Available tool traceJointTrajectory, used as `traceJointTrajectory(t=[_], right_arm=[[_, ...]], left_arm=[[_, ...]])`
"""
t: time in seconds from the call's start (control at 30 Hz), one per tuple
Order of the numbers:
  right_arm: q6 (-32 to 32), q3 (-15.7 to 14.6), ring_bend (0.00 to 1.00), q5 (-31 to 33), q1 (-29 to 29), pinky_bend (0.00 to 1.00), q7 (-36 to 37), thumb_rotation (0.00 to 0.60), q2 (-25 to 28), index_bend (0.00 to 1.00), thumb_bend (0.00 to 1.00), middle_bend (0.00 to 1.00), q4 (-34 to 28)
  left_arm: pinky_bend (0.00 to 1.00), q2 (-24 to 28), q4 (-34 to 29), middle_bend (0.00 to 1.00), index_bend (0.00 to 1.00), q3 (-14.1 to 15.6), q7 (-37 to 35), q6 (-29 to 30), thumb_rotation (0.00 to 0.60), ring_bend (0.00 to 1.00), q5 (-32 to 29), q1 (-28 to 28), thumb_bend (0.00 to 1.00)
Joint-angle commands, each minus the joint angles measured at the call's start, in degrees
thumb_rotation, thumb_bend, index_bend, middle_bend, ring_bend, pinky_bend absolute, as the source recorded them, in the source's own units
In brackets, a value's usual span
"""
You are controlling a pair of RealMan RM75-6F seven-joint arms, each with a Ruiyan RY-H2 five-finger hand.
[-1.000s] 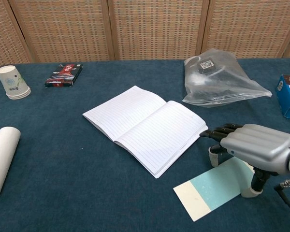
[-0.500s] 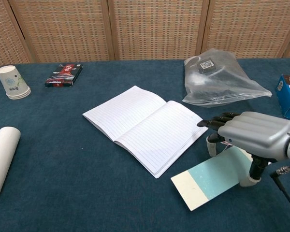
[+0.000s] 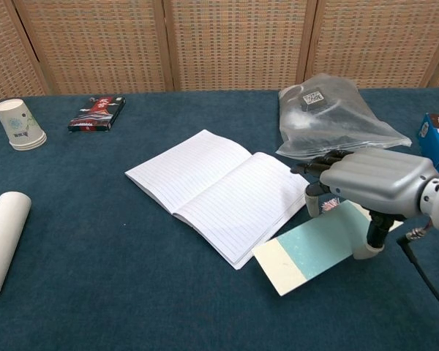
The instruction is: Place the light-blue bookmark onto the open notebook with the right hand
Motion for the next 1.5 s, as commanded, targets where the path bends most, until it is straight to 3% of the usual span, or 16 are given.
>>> traceJointTrajectory(t=[0.03, 0.47, 0.7, 1.13, 1.5], right_arm=[[-0.84, 1.05, 0.00, 1.12, 1.28, 0.11, -0.74, 0.600, 0.00, 0.53, 0.15, 0.09, 0.17], [-5.73, 6.40, 0.00, 8.48, 9.03, 0.11, -3.23, 0.600, -0.35, 0.54, 0.15, 0.09, 2.08], [-11.07, 9.05, 0.00, 12.98, 16.70, 0.11, -3.73, 0.600, -4.06, 0.54, 0.15, 0.09, 8.05], [-16.97, 9.76, 0.00, 15.50, 25.90, 0.11, 0.60, 0.600, -10.48, 0.54, 0.15, 0.08, 19.53], [-20.40, 10.01, 0.00, 14.59, 30.50, 0.11, 7.11, 0.600, -14.20, 0.55, 0.15, 0.09, 28.78]], left_arm=[[0.00, 0.01, 0.22, 0.00, 0.00, -0.01, -0.39, -0.46, 0.600, 0.00, -0.33, -0.12, 0.12], [0.00, -0.14, 1.12, 0.00, 0.00, 0.00, -1.66, -4.59, 0.600, 0.00, -2.51, -1.54, 0.12], [0.00, -0.18, 2.45, 0.00, 0.00, -0.66, -4.13, -7.67, 0.600, 0.00, -4.73, -2.80, 0.12], [0.00, 0.19, 3.98, 0.00, 0.00, -0.83, -6.85, -10.11, 0.600, 0.00, -6.78, -3.52, 0.12], [0.00, 0.88, 3.74, 0.00, 0.00, -1.68, -7.43, -7.38, 0.600, 0.00, -7.00, -2.70, 0.12]])
